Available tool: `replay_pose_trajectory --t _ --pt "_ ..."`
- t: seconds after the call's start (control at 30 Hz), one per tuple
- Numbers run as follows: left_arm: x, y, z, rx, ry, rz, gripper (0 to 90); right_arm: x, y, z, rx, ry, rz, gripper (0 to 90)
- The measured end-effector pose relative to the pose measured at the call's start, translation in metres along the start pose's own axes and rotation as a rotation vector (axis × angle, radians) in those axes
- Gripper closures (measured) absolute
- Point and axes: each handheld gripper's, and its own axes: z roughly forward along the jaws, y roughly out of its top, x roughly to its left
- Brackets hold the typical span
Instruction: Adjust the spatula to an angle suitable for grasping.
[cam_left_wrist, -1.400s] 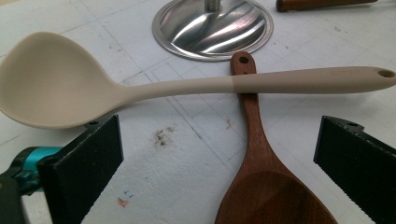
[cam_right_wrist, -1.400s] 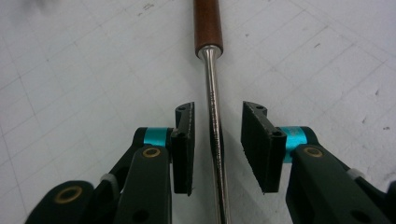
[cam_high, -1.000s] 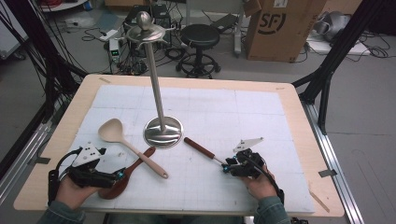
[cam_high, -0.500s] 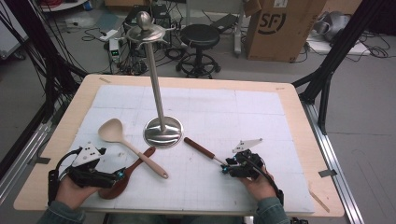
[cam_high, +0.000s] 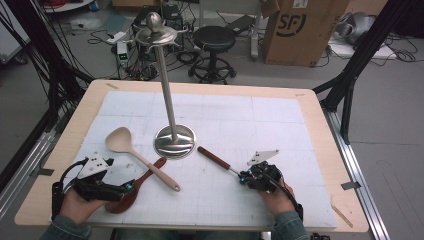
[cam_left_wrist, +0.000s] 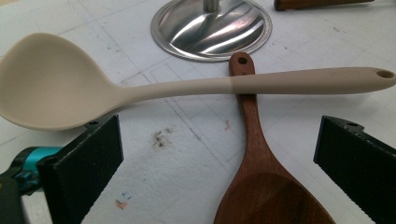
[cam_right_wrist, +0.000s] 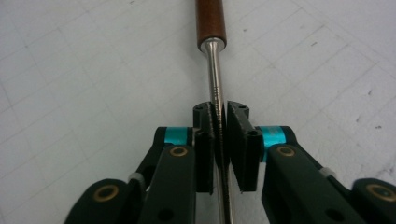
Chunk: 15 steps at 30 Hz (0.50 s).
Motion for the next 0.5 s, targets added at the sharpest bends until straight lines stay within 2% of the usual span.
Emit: replay_pose_trajectory --t 0.5 --pt "-0.0006 0.0002 0.0004 -0.016 0.000 0.008 2.0 0.0012 0.0013 -0.0012 0.005 0.006 -0.010 83.2"
